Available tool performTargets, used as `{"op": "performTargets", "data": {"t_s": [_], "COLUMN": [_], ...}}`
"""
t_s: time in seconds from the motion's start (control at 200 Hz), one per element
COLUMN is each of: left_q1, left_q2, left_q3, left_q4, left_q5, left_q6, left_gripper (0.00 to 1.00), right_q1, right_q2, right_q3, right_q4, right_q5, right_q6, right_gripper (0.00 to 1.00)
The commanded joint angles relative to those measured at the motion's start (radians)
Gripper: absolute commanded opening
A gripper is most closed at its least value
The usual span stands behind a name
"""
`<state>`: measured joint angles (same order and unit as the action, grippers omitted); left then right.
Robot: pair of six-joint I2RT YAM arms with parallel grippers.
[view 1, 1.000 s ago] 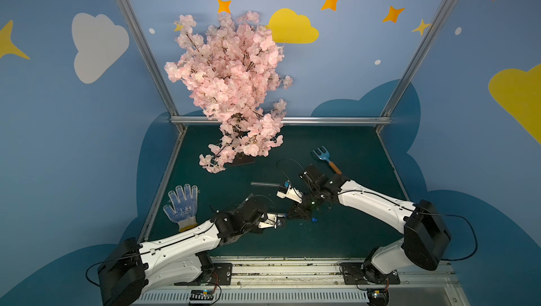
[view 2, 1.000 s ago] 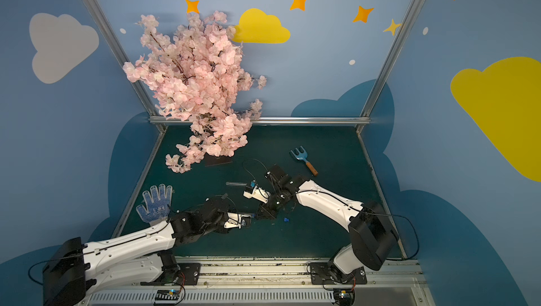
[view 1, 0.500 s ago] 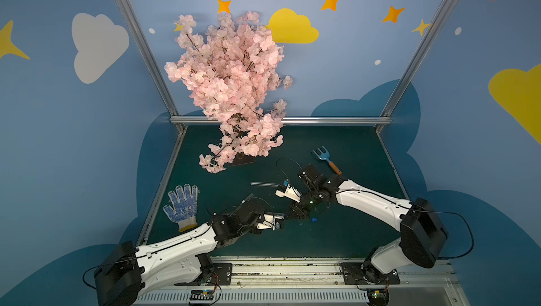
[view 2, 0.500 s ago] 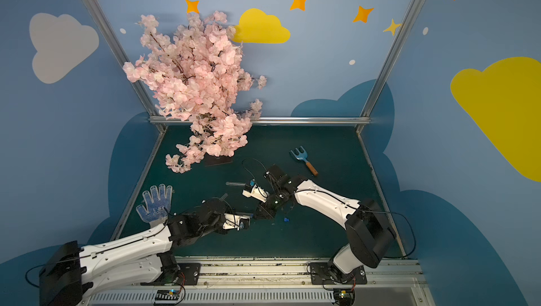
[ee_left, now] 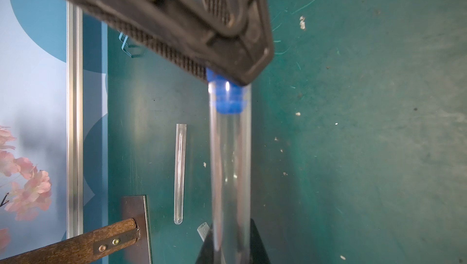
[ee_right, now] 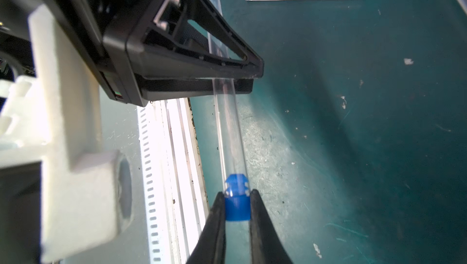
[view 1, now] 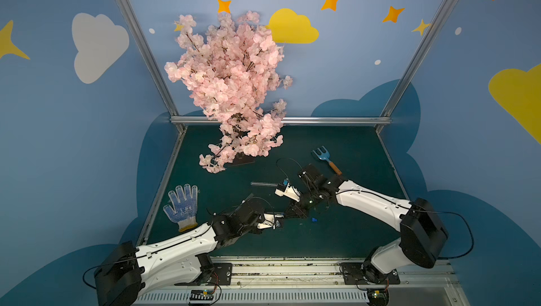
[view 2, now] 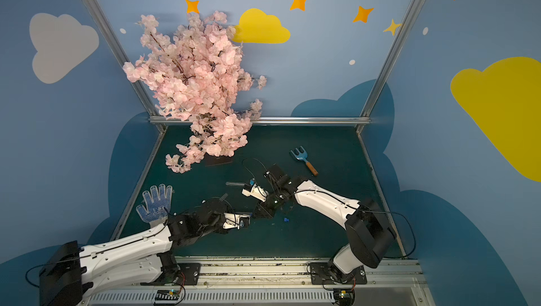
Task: Insert stoppers into test tubes
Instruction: Insert the stopper into the test tube, then place the test tube at the center of the board.
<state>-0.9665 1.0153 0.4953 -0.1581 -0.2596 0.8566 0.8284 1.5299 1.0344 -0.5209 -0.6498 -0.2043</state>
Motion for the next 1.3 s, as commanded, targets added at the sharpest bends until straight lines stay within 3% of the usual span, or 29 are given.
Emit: {"op": "performTargets", "data": {"t_s": [0.0,0.195,0.28,0.421,0.591,0.766,0.991,1.297], "left_q1": [-0.066,-0.053,-0.045,-0.043,-0.02,0.094,0.158,0.166], "left_q2": [0.007,0.031,0.019,0.003,0.002,0.065,0.212,0.423], "left_q3": [0.057,0.059,0.049,0.05,0.08,0.192,0.342,0.535], "left_q4": [0.21,0.091,0.053,0.01,-0.055,-0.249,-0.391,-0.429], "left_q5": [0.316,0.157,0.14,0.134,0.151,0.322,0.466,0.436], "left_q6": [0.042,0.071,0.057,0.018,-0.078,-0.257,-0.373,-0.382], "left_gripper": [0.02,0.02,0.02,0.02,0.02,0.02,0.02,0.02], "right_q1": [0.032,0.001,-0.025,-0.064,-0.116,-0.185,-0.211,-0.229], "right_q2": [-0.04,-0.124,-0.181,-0.279,-0.413,-0.52,-0.621,-0.758], "right_q3": [0.051,0.002,-0.033,-0.093,-0.182,-0.246,-0.291,-0.33], "right_q4": [0.45,0.39,0.375,0.359,0.35,0.299,0.276,0.225], "right_q5": [-0.091,-0.054,-0.057,-0.009,0.227,0.418,0.505,0.563], "right_q6": [-0.016,-0.041,-0.034,0.002,0.118,0.254,0.282,0.27], "right_gripper": [0.14,0.64,0.73,0.74,0.74,0.73,0.73,0.73]}}
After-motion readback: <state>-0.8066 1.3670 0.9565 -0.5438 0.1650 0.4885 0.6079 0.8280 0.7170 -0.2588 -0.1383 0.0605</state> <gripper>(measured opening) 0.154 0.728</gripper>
